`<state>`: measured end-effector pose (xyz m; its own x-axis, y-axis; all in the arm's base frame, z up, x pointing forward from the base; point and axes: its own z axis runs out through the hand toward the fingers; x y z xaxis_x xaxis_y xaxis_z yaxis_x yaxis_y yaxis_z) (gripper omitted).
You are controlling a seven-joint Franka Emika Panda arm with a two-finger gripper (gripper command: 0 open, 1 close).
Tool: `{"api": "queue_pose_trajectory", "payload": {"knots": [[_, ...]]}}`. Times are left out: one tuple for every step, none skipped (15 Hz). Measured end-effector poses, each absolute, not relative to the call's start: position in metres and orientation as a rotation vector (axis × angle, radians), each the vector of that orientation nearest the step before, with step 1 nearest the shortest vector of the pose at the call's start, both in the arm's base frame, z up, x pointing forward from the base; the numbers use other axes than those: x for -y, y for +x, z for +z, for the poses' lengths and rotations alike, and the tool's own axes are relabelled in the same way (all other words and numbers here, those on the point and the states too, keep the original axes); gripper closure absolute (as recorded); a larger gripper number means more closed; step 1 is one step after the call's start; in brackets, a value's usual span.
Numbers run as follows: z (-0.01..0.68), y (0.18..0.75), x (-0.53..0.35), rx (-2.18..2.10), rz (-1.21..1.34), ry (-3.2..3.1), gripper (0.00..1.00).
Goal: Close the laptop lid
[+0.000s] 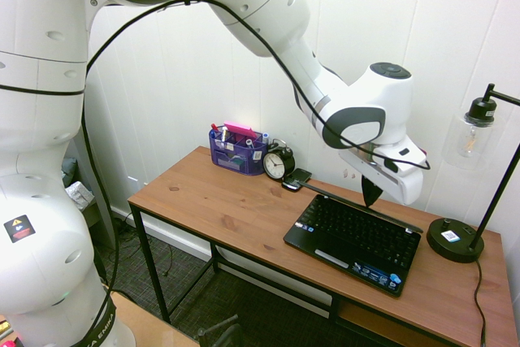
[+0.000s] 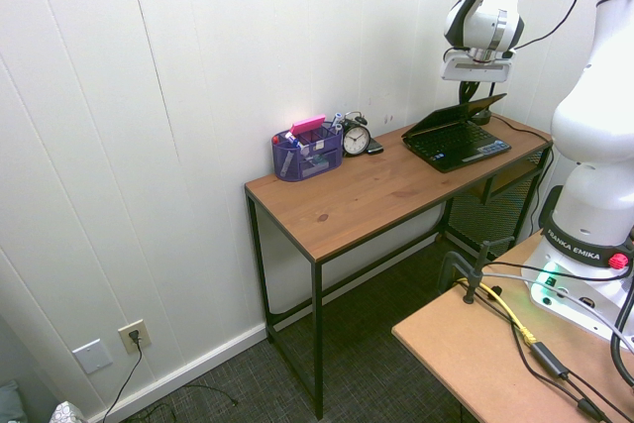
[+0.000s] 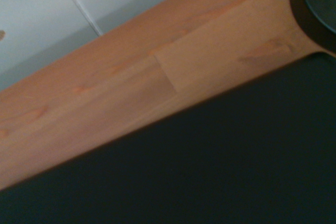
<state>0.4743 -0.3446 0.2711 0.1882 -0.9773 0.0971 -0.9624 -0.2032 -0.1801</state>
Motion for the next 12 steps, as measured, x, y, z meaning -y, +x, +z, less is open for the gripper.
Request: {"api": "queue_pose_trajectory", "payload": {"knots": [[0.266, 0.469, 0.344, -1.931, -0.276, -2.360, 1.00], [0.260, 0.464, 0.343, -1.932, -0.258, -2.361, 1.00], [0.254, 0.460, 0.341, -1.933, -0.240, -2.359, 1.00], [0.245, 0.456, 0.339, -1.937, -0.218, -2.352, 1.00], [0.235, 0.452, 0.337, -1.939, -0.197, -2.346, 1.00], [0.225, 0.448, 0.335, -1.941, -0.182, -2.344, 1.00], [0.214, 0.444, 0.335, -1.944, -0.165, -2.342, 1.00], [0.205, 0.441, 0.335, -1.951, -0.152, -2.341, 1.00], [0.198, 0.438, 0.337, -1.955, -0.143, -2.342, 1.00], [0.195, 0.436, 0.339, -1.959, -0.139, -2.339, 1.00], [0.195, 0.435, 0.340, -1.960, -0.143, -2.336, 1.00], [0.196, 0.435, 0.341, -1.963, -0.152, -2.332, 1.00]]}}
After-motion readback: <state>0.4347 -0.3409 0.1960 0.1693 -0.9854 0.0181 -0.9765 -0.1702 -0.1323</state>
